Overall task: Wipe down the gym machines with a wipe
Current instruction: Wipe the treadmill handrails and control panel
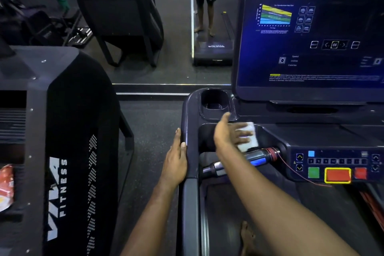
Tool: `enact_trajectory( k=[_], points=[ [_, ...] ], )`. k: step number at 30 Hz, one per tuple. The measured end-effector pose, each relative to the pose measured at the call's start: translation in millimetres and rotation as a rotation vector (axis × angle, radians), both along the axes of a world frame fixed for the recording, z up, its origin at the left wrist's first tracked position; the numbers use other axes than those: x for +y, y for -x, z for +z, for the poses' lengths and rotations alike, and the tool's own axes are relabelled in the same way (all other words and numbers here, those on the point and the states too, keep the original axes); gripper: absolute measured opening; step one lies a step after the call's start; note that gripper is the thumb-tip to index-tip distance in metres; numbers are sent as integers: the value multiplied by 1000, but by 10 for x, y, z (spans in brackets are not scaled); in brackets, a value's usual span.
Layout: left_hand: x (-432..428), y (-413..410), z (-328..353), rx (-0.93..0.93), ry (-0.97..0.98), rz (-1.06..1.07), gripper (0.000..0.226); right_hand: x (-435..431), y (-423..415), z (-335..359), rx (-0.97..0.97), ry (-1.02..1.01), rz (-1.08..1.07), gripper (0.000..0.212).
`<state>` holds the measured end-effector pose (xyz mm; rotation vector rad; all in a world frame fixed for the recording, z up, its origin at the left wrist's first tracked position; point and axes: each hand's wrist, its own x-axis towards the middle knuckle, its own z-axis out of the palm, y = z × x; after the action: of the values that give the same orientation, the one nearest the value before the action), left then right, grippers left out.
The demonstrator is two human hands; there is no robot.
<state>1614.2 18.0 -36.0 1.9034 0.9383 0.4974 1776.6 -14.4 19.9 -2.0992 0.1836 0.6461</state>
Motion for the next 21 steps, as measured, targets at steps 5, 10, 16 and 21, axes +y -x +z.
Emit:
enact_trajectory(
  k=[5, 10, 16, 21],
  points=[
    [-10, -4, 1, 3, 10, 8, 53, -53, -13, -10, -7, 40, 18, 87],
    [-9, 4, -8, -6, 11, 17, 51, -15, 483, -55, 14, -23, 316, 80],
    [-6, 14, -20, -28, 13, -3, 50, -191, 831, -5, -55, -353, 346, 61],
    [-23, -1, 13, -35, 17, 24, 50, -421, 769, -76, -291, -66, 377, 36]
  ],
)
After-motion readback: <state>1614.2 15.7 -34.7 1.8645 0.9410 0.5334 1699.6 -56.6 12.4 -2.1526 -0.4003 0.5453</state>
